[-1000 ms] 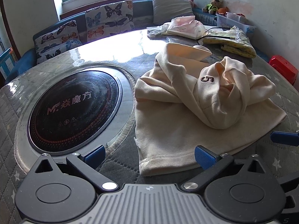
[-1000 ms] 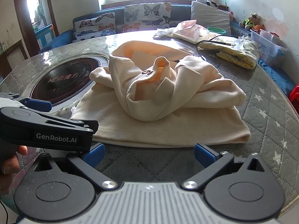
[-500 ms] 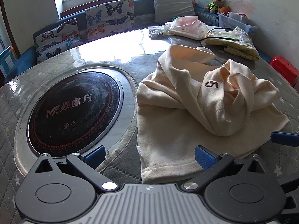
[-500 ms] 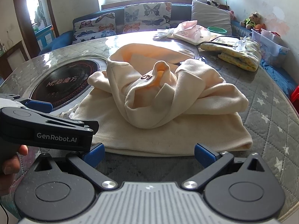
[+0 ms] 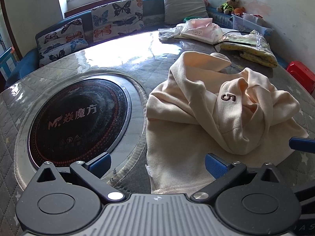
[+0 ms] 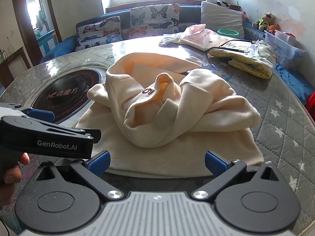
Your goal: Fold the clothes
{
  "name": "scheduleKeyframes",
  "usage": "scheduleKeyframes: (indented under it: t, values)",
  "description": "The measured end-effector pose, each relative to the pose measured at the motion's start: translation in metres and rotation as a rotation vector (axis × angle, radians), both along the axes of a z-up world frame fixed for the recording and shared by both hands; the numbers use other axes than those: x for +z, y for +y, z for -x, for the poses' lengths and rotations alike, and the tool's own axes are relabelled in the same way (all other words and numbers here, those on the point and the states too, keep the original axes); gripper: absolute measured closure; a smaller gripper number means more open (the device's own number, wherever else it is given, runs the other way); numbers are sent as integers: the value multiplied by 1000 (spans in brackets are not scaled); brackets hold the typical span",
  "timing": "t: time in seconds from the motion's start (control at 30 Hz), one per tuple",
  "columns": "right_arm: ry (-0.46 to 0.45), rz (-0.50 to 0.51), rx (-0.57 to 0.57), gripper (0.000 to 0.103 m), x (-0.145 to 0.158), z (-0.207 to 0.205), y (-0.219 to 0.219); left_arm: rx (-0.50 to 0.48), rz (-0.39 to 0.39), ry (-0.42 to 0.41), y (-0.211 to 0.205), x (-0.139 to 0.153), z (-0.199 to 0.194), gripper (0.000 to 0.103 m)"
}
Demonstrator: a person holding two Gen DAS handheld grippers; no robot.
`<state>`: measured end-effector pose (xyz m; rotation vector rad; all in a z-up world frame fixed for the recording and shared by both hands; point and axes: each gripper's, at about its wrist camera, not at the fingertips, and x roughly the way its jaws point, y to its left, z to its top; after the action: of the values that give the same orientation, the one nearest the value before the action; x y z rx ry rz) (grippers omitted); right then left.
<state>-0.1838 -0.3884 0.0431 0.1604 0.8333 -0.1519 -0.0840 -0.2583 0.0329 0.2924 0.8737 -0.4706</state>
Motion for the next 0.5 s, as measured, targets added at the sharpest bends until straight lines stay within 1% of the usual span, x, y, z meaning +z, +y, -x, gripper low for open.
scheduleKeyframes:
  t: [0.4,0.5]
  values:
    - [-50,19,-18,1,15,-2,-13,3,28,-13,-1,13,-13,0]
    - [-63,20,-26,3,19,-3,-17,3,36,-18,-1,17,-17,0]
